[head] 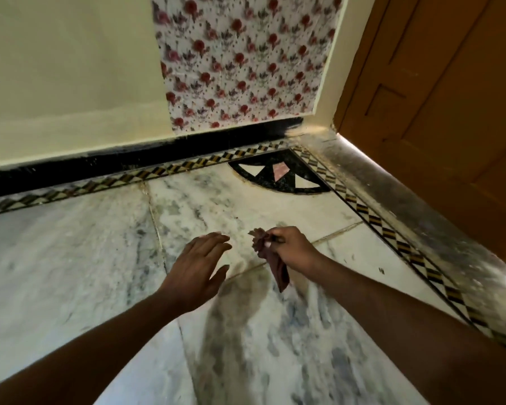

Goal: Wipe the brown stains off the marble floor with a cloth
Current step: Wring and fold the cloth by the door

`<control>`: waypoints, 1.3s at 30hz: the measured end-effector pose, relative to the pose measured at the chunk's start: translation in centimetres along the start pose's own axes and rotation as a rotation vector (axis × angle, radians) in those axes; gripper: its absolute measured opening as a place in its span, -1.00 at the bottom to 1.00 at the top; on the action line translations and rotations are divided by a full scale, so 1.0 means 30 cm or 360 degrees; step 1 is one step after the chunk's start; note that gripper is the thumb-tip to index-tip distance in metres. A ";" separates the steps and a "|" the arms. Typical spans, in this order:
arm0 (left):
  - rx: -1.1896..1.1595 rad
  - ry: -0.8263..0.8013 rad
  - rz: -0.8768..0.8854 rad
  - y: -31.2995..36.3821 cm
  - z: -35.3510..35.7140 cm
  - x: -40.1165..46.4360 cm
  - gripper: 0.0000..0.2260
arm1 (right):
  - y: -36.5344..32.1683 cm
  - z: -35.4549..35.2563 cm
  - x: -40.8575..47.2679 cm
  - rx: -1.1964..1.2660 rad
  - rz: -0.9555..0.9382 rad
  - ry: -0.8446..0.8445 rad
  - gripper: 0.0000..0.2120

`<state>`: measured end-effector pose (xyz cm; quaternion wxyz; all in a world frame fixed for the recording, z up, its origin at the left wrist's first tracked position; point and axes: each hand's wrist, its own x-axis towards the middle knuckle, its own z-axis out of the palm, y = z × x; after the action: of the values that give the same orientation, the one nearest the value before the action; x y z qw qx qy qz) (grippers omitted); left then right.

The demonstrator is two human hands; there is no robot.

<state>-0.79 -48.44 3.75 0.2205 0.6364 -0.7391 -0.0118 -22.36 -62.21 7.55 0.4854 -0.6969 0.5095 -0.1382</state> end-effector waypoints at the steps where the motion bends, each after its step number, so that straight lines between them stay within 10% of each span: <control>1: -0.0045 0.0023 -0.0061 0.019 -0.061 0.020 -0.61 | -0.057 -0.020 -0.024 0.0130 0.0025 -0.0026 -0.84; 16: -0.1214 0.0196 -0.0355 0.516 -0.621 0.202 -0.90 | -0.536 -0.334 -0.491 0.0834 -0.0273 0.0229 -0.82; 26: -0.0967 0.0179 -0.0449 0.608 -0.536 0.158 -0.83 | -0.416 -0.258 -0.508 0.1184 -0.0217 0.0408 -0.98; 39: -0.0762 0.0209 -0.0491 0.620 -0.537 0.149 -0.74 | -0.348 -0.188 -0.443 0.1001 -0.0070 0.0614 -0.73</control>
<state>-13.13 -44.89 25.22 0.4074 0.6706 -0.5939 -0.1779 -26.10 -53.93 22.87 0.5680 -0.4856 0.5090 -0.4273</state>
